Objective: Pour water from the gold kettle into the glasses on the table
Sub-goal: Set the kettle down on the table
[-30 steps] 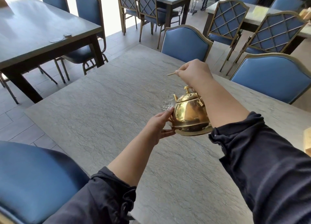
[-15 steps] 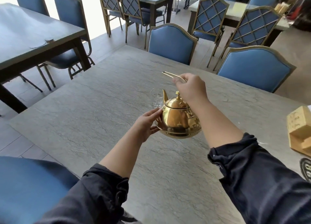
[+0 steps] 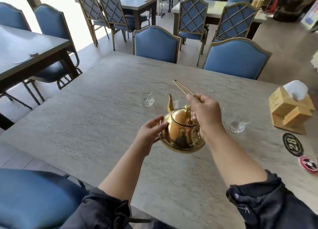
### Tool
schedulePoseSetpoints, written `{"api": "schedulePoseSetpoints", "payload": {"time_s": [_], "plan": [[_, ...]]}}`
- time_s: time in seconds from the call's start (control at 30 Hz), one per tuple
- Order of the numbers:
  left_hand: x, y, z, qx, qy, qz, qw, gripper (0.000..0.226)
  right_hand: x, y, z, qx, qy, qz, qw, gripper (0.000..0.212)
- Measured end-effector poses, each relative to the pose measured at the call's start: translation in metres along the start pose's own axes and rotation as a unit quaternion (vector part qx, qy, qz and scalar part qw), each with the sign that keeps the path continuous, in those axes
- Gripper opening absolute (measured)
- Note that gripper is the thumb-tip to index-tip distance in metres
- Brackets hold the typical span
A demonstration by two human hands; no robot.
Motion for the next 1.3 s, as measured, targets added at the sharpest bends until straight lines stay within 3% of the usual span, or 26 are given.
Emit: {"api": "schedulePoseSetpoints", "payload": {"time_s": [0.33,0.5,0.73,1.03,1.3], "plan": [[-0.064,-0.126,0.047,-0.036,0.012,-0.055,0.998,0.098,0.041,0.159,0.035,0.106,-0.066,-0.146,0.981,0.027],[-0.098,-0.192,0.053,-0.035,0.018,-0.091,0.995,0.07,0.057,0.231,0.04,0.131,-0.058,-0.19,0.971,0.027],[-0.139,-0.254,0.054,-0.027,0.039,-0.119,0.992,0.064,0.086,0.291,0.036,0.14,-0.047,-0.191,0.97,0.031],[-0.154,-0.276,0.055,0.01,0.026,-0.182,0.983,0.06,0.113,0.315,0.032,0.157,-0.035,-0.197,0.967,0.038],[-0.155,-0.279,0.061,0.011,0.02,-0.236,0.972,0.054,0.125,0.315,0.031,0.152,-0.034,-0.166,0.974,0.03]]}}
Point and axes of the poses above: each hand's wrist, its own z-axis away from the middle knuckle, its own y-axis out of the back of the hand, x = y × z, the point moved 8 cm from there along -z, towards the middle knuckle, and after that the axes turned 7 degrees about -y, right-handed, at the moved point
